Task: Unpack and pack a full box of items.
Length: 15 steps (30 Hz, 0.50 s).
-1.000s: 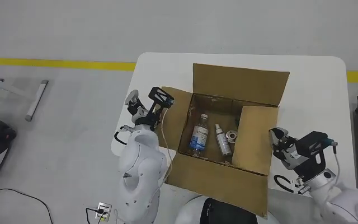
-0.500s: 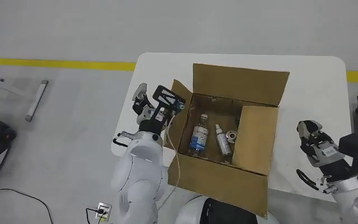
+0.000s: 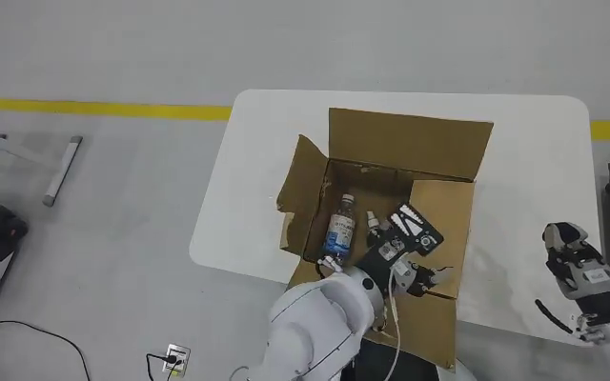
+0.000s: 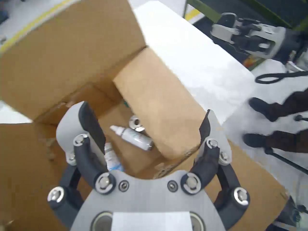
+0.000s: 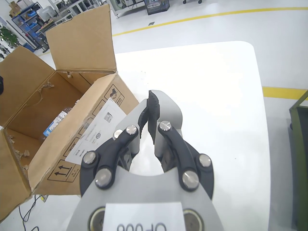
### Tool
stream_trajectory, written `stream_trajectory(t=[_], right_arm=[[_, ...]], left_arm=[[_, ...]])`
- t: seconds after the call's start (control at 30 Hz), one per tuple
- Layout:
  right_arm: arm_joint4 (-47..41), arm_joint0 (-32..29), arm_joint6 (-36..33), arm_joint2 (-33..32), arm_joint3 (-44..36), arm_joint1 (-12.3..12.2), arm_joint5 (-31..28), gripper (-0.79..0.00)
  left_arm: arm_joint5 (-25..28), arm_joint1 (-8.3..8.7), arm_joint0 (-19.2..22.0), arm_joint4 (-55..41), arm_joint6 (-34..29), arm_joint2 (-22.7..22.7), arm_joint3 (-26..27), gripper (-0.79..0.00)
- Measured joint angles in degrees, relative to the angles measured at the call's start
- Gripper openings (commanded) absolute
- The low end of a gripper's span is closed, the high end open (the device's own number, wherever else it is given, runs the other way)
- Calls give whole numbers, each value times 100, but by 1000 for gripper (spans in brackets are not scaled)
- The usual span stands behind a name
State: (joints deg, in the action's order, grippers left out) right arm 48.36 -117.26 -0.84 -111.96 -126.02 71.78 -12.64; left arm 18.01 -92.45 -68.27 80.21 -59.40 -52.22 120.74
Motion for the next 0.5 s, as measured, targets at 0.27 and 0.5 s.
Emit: stream_trajectory(t=[0.27,0.5], right_arm=[[77,-144,122,39,13,30,-98,-733],[349,-111,50,246,10,40,-177,-736]], left_arm=[[-938,-81,300,-1026,-312,-89,-843,0],[-1244,-90,511,-1078,-259,-146,-1173,0]])
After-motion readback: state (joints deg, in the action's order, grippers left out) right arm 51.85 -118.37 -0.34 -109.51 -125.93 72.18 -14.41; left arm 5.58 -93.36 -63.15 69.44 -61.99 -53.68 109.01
